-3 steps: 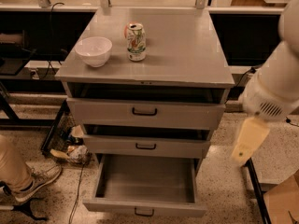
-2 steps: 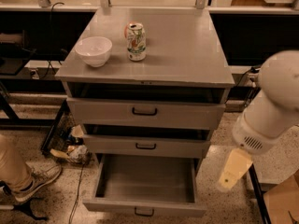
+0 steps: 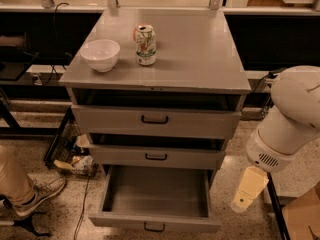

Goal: Close bottom drawer

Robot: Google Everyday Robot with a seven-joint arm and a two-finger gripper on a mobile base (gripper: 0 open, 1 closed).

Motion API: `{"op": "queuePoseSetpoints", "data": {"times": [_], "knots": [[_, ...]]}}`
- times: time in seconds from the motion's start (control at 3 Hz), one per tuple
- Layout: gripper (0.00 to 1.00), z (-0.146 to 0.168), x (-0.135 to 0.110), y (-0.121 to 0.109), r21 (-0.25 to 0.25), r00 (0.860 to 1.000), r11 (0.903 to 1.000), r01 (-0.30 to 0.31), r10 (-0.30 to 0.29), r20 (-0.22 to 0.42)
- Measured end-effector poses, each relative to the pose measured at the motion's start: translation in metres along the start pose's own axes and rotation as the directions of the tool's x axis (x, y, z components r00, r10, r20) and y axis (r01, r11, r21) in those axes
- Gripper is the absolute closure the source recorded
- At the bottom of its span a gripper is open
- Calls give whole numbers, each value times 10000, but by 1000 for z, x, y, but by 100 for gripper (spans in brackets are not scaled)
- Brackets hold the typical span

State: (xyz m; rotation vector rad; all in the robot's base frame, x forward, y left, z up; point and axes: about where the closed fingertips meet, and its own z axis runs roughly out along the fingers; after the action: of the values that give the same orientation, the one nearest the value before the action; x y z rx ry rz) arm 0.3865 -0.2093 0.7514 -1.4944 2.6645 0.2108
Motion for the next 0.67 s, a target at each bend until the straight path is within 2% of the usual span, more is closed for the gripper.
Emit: {"op": "queuePoseSetpoints", "data": {"times": [0.33, 0.67], "knots": [[0, 34, 0, -3, -281, 9995, 9995, -171, 177, 243], [0, 99, -2, -6, -792, 9967, 9959, -426, 479, 660]]}}
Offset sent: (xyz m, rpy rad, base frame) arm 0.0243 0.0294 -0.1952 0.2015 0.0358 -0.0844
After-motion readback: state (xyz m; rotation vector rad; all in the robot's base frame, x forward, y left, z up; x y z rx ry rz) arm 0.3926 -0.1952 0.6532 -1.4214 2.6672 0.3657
